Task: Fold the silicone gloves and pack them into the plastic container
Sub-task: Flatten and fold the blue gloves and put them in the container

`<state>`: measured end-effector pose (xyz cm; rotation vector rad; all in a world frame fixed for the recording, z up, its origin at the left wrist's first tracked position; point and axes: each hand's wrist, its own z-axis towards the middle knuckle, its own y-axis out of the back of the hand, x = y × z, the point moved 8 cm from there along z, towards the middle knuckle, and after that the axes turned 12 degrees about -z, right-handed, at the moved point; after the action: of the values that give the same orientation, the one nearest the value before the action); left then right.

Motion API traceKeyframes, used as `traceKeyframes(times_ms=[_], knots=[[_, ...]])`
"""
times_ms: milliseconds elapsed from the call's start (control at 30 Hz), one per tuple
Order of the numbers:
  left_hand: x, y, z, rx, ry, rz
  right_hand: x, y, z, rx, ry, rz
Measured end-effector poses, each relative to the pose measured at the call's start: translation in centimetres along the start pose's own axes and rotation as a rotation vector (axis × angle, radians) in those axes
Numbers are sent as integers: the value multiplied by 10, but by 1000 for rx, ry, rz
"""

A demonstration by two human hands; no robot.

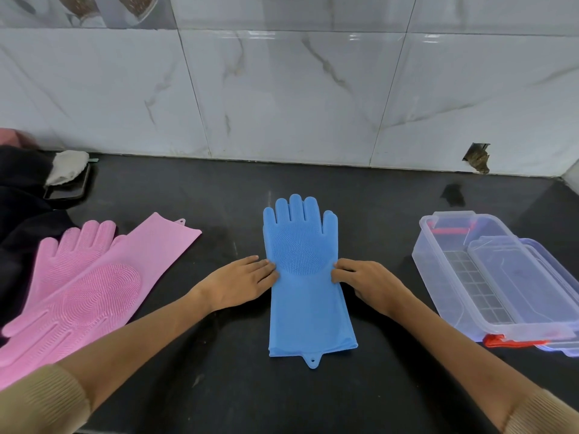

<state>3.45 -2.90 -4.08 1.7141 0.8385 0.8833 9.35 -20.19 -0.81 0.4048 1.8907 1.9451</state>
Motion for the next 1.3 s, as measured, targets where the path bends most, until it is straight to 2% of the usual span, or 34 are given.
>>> traceKeyframes(times_ms=[233, 400, 733, 867, 1000, 1067, 1133, 1233, 1300], knots=[[-2, -1, -3, -26, 34, -76, -11, 5, 5, 58, -76, 126], [-3, 1, -6, -70, 9, -85, -16, 6, 13, 91, -74, 122], [3, 1, -6, -59, 100, -145, -14, 0, 8, 85, -62, 132], [-3, 11, -8, -168, 30, -116, -13, 5, 5, 53, 18, 57], [-6, 13, -4, -155, -32, -11, -5, 10, 9, 45, 98, -11], [-2, 2, -1, -56, -24, 7, -3, 9, 12, 73, 80, 15], [-1, -1, 0, -31, -27, 7, -4, 8, 11, 67, 42, 48], [-3, 6, 4, -65, -9, -84, -9, 9, 7, -10, -44, 130], [-3, 20, 5, -146, 29, -195, -12, 11, 7, -55, -106, 179]])
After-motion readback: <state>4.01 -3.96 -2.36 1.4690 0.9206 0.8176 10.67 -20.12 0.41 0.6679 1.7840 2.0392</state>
